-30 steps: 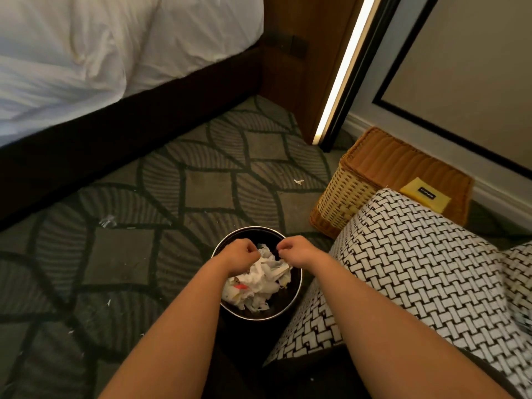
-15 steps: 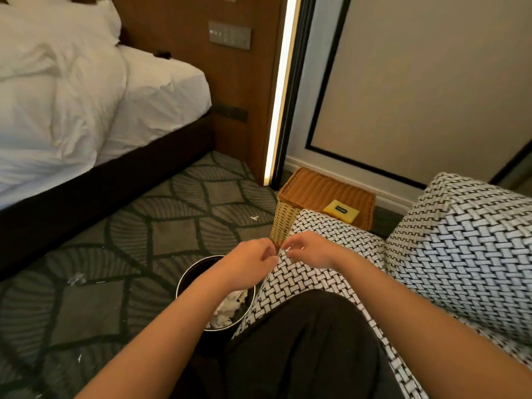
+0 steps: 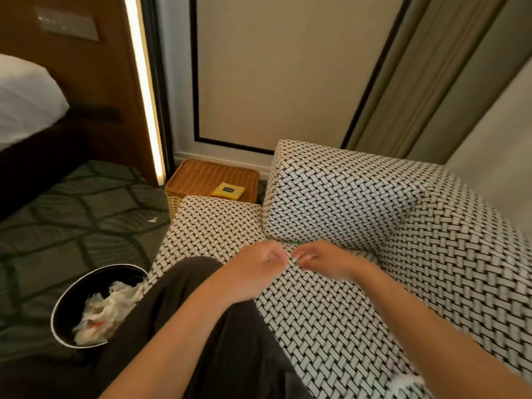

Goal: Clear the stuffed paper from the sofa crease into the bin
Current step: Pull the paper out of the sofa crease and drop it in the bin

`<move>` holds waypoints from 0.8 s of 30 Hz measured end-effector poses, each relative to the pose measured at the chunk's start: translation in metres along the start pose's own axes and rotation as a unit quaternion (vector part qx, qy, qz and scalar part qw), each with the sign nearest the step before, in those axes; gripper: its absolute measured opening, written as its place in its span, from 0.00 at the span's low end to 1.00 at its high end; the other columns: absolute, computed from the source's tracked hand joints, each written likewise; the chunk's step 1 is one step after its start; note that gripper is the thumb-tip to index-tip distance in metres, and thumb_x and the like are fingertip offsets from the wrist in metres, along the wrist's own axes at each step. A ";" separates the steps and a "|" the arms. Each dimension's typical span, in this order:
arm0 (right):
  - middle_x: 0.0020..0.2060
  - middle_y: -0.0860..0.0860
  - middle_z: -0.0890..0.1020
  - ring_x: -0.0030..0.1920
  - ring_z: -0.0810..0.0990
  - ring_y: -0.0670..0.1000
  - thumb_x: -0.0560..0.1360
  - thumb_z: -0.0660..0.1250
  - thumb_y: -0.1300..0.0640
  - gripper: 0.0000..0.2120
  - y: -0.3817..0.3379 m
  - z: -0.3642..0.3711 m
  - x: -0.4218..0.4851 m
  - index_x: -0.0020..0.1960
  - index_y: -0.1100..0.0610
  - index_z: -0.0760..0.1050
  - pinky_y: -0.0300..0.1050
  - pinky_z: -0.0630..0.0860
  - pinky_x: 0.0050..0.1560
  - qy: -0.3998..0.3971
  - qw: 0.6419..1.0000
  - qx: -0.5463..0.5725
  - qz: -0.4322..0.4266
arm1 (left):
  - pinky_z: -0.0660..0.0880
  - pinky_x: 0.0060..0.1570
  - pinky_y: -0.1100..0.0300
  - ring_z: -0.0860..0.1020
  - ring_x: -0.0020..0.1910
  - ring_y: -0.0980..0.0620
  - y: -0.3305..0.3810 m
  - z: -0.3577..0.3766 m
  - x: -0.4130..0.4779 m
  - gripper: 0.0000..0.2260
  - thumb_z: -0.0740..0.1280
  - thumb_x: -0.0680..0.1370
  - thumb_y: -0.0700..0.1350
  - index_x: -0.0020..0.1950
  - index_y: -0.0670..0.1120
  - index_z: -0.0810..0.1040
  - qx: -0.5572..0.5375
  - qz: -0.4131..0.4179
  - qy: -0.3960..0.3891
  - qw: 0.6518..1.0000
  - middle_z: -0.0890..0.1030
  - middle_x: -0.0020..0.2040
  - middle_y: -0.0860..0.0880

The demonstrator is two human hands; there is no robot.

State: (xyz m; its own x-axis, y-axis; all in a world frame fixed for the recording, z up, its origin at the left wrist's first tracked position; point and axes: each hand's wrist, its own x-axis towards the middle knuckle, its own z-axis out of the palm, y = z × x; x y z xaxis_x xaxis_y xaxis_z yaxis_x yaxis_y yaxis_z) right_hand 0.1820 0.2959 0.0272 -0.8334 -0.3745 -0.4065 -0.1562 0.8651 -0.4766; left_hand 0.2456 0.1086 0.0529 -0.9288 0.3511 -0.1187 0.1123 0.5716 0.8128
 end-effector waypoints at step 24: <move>0.60 0.57 0.74 0.54 0.75 0.54 0.76 0.58 0.67 0.23 0.212 0.022 -0.043 0.70 0.59 0.63 0.45 0.75 0.57 0.022 0.929 -0.104 0.354 | 0.73 0.50 0.67 0.75 0.47 0.61 -0.029 0.230 0.048 0.09 0.56 0.80 0.49 0.56 0.50 0.73 0.007 0.007 0.019 1.000 0.76 0.51 0.56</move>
State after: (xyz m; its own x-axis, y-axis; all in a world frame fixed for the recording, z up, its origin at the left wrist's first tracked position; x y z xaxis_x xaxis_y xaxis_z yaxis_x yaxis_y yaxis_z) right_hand 0.1962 0.4884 -0.0738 -0.7861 0.3228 -0.5271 0.3438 0.9371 0.0611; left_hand 0.2793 0.2798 -0.1077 -0.9400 0.3305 -0.0847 0.1300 0.5765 0.8067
